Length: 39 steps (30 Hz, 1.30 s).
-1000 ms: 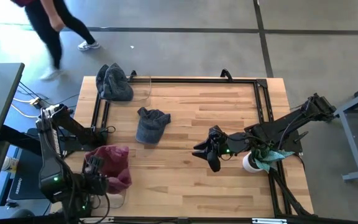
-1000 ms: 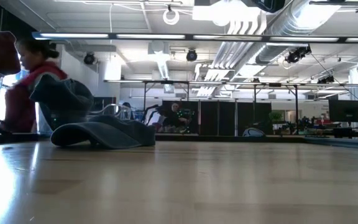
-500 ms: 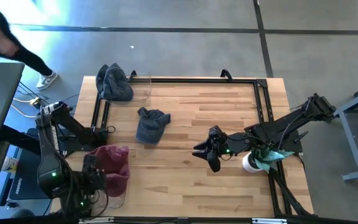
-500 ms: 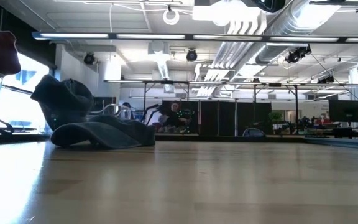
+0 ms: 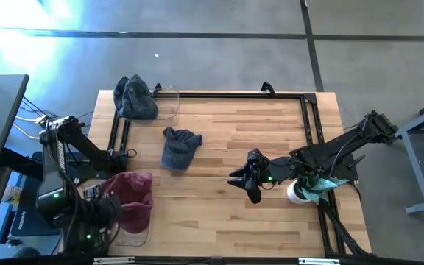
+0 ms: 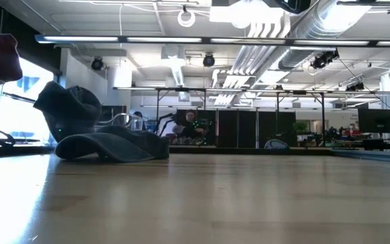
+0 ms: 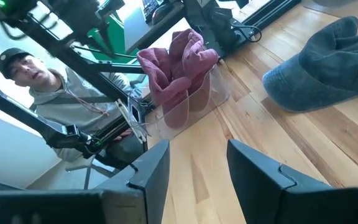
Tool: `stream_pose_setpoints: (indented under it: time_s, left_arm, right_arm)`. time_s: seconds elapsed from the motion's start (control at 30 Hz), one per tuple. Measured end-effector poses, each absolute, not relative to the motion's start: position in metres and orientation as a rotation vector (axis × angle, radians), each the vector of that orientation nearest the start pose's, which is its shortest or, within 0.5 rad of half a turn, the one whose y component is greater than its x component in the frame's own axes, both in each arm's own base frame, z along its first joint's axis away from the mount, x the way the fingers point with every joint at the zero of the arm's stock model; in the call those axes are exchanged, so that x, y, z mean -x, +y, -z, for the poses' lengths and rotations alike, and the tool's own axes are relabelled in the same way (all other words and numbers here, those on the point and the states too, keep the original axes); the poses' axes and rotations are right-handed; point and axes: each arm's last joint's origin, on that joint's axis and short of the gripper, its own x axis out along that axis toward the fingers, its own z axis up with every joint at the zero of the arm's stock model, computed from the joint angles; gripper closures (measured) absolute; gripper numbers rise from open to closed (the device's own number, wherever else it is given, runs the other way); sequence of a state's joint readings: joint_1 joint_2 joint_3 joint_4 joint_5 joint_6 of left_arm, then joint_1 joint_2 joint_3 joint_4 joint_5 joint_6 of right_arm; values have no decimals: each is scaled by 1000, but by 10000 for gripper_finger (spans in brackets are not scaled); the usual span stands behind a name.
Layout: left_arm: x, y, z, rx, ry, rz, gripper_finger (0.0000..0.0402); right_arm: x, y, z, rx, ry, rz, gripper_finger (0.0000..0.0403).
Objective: Pick & Place hat
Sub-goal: Put the red cap into the bottom transparent bin
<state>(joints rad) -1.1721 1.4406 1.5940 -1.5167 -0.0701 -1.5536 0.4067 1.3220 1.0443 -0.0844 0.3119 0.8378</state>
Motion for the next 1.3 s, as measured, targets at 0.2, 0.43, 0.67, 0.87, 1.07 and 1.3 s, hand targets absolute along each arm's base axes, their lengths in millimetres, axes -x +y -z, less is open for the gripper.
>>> stream_pose_setpoints:
  time_s: [0.2,0.43,0.67,0.87,1.07,1.3]
  left_arm:
    - [-112,-249,-370,580,1194,44,393]
    - [-119,-268,-307,351,1334,-129,398]
    - [-118,-267,-254,292,1367,-242,401]
    - [-112,-253,-230,198,1400,-341,401]
    - [-108,-240,-255,119,1372,-517,401]
    - [-109,-241,-286,154,1350,-504,401]
  right_arm:
    - [-276,109,-316,-694,355,52,247]
    - [-276,108,-316,-673,346,66,247]
    - [-276,108,-316,-670,349,62,247]
    - [-276,109,-316,-677,352,57,247]
    - [-275,110,-316,-708,372,23,247]
    - [-274,114,-316,-719,374,18,247]
